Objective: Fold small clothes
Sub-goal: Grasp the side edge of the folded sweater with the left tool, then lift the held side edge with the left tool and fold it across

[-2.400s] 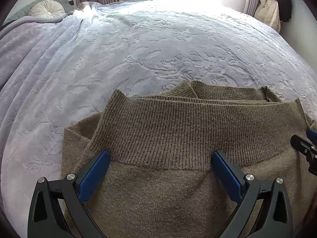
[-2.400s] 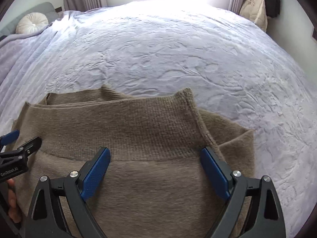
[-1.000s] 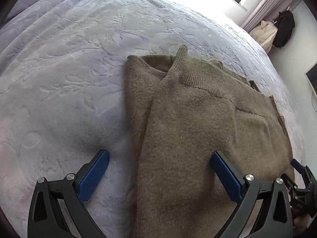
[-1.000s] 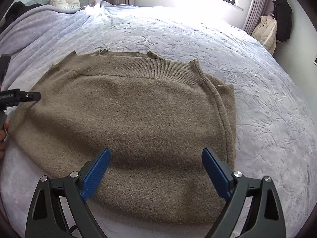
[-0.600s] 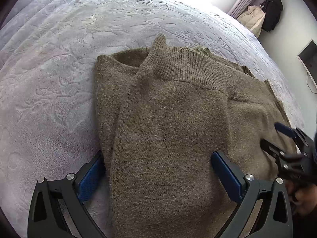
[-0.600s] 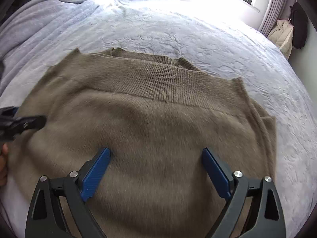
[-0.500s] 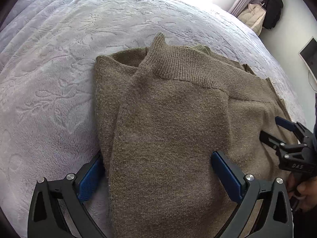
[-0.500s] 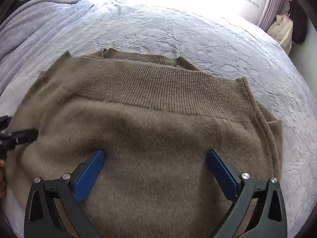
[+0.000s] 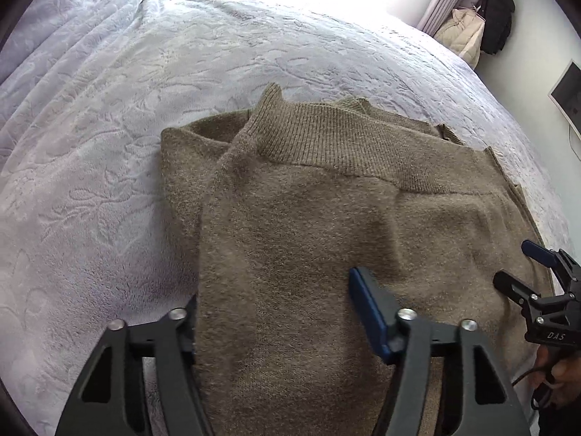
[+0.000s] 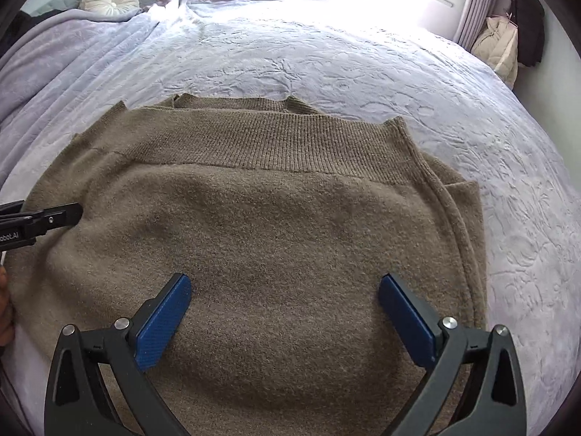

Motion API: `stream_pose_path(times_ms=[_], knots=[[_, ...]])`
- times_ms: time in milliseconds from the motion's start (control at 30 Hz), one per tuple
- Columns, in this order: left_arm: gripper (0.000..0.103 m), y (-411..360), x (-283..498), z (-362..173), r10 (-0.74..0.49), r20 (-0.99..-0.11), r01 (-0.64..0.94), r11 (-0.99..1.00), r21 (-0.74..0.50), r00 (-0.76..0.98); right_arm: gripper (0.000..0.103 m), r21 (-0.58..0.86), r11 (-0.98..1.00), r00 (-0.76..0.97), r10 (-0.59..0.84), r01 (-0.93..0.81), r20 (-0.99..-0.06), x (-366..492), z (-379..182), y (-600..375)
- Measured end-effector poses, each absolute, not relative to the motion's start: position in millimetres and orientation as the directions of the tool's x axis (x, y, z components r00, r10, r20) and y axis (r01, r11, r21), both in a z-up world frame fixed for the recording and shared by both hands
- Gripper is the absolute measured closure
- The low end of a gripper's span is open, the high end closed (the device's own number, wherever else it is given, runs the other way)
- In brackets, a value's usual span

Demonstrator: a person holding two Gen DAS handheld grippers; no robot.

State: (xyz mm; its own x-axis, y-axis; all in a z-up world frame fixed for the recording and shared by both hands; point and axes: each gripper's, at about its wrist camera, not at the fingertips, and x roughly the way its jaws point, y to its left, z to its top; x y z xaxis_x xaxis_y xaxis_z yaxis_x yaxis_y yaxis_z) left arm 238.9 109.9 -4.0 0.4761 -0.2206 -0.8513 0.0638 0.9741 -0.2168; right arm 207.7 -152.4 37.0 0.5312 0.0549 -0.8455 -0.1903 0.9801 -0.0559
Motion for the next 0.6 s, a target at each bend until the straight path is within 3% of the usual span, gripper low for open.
stream_pose_path(times_ms=[100,600], knots=[[0.073,108.4,236.9,3.1,-0.193,-0.847,0.06,0.98,-0.188,0.495,0.0,-0.067,0.979,0.532,0.048,-0.194,-0.845,207.2,37.6,-149.4],[0.079,96.8,230.7,18.9,-0.073,-0.863,0.033,0.997,-0.065,0.5,0.0,-0.147,0.945,0.511,0.025,-0.293,-0.859,238.7,26.9,-110.7]])
